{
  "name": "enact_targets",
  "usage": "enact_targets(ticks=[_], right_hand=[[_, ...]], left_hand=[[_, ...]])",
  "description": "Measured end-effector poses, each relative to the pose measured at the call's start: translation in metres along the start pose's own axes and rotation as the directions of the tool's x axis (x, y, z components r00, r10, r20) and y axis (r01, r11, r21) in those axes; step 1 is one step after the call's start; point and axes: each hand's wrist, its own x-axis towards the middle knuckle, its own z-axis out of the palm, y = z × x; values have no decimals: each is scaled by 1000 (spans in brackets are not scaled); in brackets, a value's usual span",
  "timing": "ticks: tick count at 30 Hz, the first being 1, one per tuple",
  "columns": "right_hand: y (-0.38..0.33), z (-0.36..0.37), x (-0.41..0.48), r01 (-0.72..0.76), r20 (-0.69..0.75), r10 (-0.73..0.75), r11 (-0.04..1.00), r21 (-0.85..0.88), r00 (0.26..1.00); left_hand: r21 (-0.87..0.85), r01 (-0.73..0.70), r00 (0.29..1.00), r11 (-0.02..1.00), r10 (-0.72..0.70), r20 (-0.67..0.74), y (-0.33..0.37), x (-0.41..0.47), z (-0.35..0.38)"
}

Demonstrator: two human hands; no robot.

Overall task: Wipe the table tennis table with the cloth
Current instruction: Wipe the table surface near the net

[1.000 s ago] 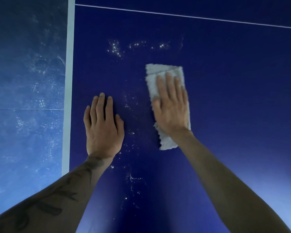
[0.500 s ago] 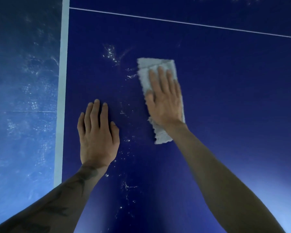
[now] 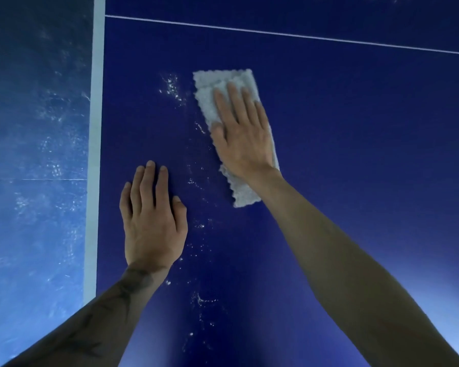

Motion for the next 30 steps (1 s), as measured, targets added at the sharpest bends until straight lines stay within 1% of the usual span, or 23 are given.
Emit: enact_targets(ticks=[1,3,5,6,7,8,10,12,13,14,16,19,21,22,24,26,28,29,30], right_hand=[[11,-2,-2,-51,0,51,999,1,999],[25,-6,7,-208,-30,208,978,11,978],[23,-10,25,-344,-64,346,938,46,936],[15,-9,33,-375,-71,380,924,74,922],[3,-7,38,-380,-71,386,920,93,920],[-11,-4,39,-356,-70,363,929,99,929],[-38,3,25,-233,-74,240,968,89,968],[-49,11,0,-93,-62,96,994,60,993],[-46,13,-11,-54,-58,57,997,48,997],[-38,14,-17,-52,-55,54,998,38,997],[-21,10,-17,-142,-46,143,989,34,989],[-16,2,14,-323,-67,327,944,63,943],[-32,0,41,-371,-85,378,924,87,922],[-44,3,52,-370,-86,379,923,101,921],[-71,11,67,-300,-84,308,949,100,948],[-98,16,63,-123,-64,128,990,75,990],[-109,20,45,71,-25,-70,997,36,997],[-103,20,36,121,-12,-121,992,20,993],[-93,19,31,128,-3,-128,992,8,992]], left_hand=[[-1,0,1000,1000,0,1,0,0,0],[4,2,1000,1000,-2,-1,-1,-1,1],[9,3,1000,1000,-3,1,-2,-1,1],[11,5,1000,1000,-5,1,-2,-1,1],[13,5,1000,1000,-5,0,-1,-1,0],[13,5,1000,1000,-5,-2,0,0,-1],[-2,9,1000,1000,-9,0,1,-1,-5],[-55,3,1000,998,-3,9,1,-1,-10],[-93,-6,1000,996,8,16,-3,0,-13],[-120,-21,999,993,24,21,-9,1,-17],[-115,-46,999,992,48,13,-27,4,-25],[-64,-18,999,998,21,47,-52,12,-33],[-32,-30,997,999,32,68,-62,13,-31],[-15,-47,997,999,48,65,-66,12,-29],[-4,-64,997,998,64,38,-69,10,-24],[-7,-61,998,998,61,19,-70,11,-22],[-18,-63,998,998,63,12,-70,11,-22],[-23,-67,998,997,67,13,-70,11,-22],[-26,-69,997,997,70,18,-70,12,-23]])
